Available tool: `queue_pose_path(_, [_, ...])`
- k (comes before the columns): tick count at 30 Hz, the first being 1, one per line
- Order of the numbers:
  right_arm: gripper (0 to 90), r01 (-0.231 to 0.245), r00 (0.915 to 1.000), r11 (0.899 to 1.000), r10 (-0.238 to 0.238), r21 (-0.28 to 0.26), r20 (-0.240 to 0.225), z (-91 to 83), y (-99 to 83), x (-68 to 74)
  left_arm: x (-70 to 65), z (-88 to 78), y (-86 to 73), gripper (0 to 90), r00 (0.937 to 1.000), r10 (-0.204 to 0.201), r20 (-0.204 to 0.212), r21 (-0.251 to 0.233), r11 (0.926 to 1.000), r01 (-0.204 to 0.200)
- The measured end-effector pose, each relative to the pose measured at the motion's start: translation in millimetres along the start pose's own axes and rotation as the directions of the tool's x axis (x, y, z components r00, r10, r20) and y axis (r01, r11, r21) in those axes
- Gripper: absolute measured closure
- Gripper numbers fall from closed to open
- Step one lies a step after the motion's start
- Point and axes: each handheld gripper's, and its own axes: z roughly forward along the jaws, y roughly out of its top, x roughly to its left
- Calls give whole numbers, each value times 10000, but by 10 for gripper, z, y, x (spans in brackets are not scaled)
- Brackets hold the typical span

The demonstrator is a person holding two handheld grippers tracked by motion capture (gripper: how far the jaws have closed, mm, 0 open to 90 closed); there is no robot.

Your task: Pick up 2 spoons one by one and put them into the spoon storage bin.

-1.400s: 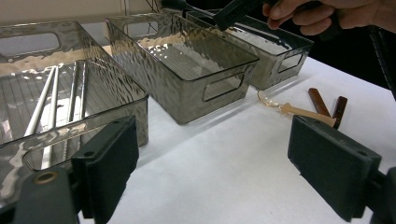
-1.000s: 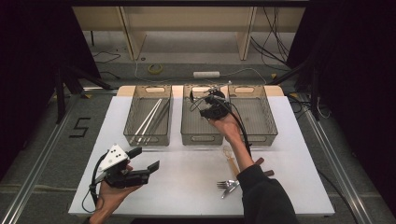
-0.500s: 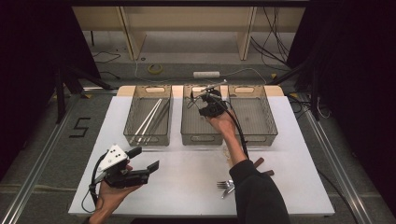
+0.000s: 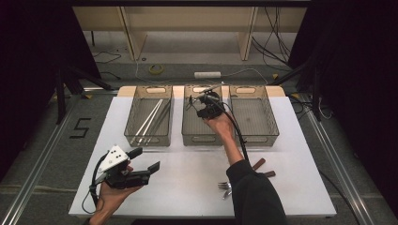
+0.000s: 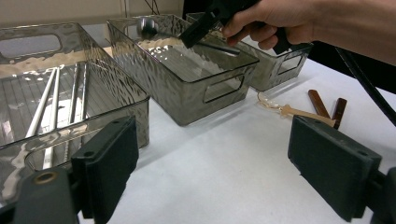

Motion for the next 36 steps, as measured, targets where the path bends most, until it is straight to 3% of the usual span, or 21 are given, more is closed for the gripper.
queue_pose_path(10, [658,235,9985,9995,-246,-228,-481,-110,-5,23,-2,1,0,157,10000,46,-9,57,10000,-46])
queue_pose_path(19, [406,671,9945,9968,-703,-431,-770,-390,-36,104,1,1,-4,157,10000,64,-39,86,9999,-64])
queue_pose_path(28, [337,1053,9901,9920,-1111,-703,-855,-756,-209,153,0,7,-5,156,9999,53,-93,116,9999,-52])
queue_pose_path(36, [329,1451,9849,9834,-1540,-1087,-792,-1046,-487,164,-1,9,-7,156,9999,45,-96,120,9999,-44])
